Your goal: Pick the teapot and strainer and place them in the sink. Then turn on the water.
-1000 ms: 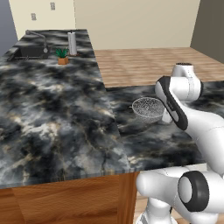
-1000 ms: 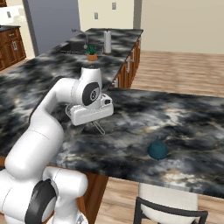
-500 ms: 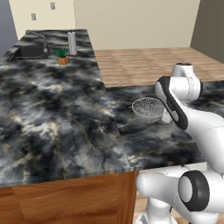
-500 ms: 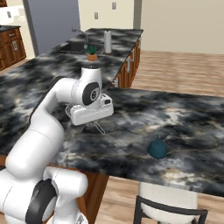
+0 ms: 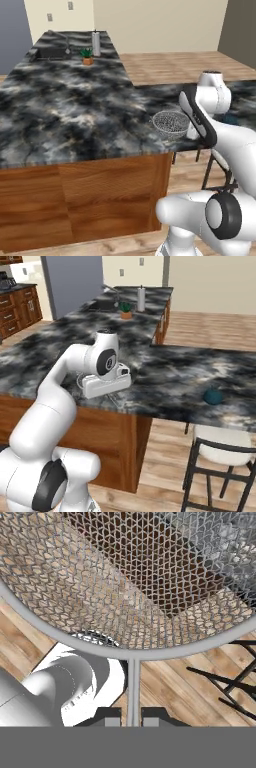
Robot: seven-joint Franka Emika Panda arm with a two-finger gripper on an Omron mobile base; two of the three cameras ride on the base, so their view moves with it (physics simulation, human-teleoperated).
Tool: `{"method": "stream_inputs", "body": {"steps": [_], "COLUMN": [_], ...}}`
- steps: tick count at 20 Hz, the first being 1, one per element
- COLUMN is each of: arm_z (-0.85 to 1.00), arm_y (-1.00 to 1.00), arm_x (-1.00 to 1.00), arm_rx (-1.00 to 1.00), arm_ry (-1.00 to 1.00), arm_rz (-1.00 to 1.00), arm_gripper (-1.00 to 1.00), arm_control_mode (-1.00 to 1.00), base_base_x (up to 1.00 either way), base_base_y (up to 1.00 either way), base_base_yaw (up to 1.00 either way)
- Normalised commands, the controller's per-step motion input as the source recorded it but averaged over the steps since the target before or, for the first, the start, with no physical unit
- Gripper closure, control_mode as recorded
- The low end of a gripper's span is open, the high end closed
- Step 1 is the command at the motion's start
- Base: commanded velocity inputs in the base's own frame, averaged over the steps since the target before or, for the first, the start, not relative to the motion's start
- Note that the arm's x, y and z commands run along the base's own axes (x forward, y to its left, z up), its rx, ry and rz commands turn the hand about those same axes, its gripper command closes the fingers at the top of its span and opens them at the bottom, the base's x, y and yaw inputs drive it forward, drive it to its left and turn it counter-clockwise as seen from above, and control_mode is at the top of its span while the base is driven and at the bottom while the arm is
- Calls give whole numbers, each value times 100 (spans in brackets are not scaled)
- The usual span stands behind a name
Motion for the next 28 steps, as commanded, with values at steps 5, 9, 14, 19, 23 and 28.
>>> {"method": "stream_inputs", "body": {"steps": [5, 9, 14, 19, 23, 28], "arm_z": [0, 0, 0, 0, 0, 0], "arm_y": [0, 0, 0, 0, 0, 0], "arm_x": [0, 0, 0, 0, 0, 0], "arm_rx": [0, 0, 0, 0, 0, 0], "arm_ry": [0, 0, 0, 0, 0, 0], "arm_rz": [0, 0, 0, 0, 0, 0], "arm_gripper": [100, 100, 100, 100, 100, 100], "arm_control_mode": [100, 100, 100, 100, 100, 100], "base_base_x": [-38, -3, 2, 22, 22, 24], "base_base_y": [100, 100, 100, 100, 100, 100], "base_base_yaw": [-2, -7, -10, -16, -20, -35]}}
